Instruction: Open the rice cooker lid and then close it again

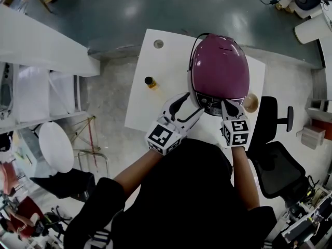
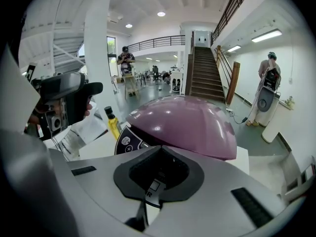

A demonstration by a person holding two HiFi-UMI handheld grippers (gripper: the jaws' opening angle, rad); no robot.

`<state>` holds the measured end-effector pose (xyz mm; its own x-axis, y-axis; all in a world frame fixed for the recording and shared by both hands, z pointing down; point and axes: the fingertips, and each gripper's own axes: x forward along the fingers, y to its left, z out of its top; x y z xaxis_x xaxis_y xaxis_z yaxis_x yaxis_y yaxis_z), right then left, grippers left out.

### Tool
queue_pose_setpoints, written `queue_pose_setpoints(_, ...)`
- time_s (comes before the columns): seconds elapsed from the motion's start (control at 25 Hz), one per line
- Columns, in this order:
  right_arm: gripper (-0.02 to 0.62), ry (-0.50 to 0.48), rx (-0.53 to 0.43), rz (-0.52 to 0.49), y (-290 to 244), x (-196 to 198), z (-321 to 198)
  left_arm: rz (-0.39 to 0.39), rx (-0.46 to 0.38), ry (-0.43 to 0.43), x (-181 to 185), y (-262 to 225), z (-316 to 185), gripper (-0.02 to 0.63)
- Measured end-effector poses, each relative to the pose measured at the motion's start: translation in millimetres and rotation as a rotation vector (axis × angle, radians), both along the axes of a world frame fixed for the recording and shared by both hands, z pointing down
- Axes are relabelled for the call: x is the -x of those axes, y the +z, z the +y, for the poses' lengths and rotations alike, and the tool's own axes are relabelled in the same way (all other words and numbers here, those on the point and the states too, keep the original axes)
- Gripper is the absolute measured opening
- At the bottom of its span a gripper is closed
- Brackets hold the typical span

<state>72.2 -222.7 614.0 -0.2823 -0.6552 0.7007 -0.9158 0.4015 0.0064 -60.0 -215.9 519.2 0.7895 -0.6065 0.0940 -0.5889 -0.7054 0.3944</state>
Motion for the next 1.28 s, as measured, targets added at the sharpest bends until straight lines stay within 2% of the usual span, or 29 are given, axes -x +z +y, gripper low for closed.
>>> queue_pose_setpoints(0.32,0.000,0.040,-0.004,-0.002,1.9,-1.0,-0.3,-0.007,0.018,0.024,-0.3,5.1,5.1,0.244)
queue_pose_setpoints(0.48,0.000,0.058,0.019,-0.021,2.5,-3.5,0.0,-0.002,-0.005,0.027,-0.4,0.7,5.9,0.244)
queue_pose_setpoints(1.28,-0.001,0.060,0.007,-0.022,3.8,-2.3,-4.5,-0.011,-0.008,0.014,12.3,-2.6,16.7,0.244)
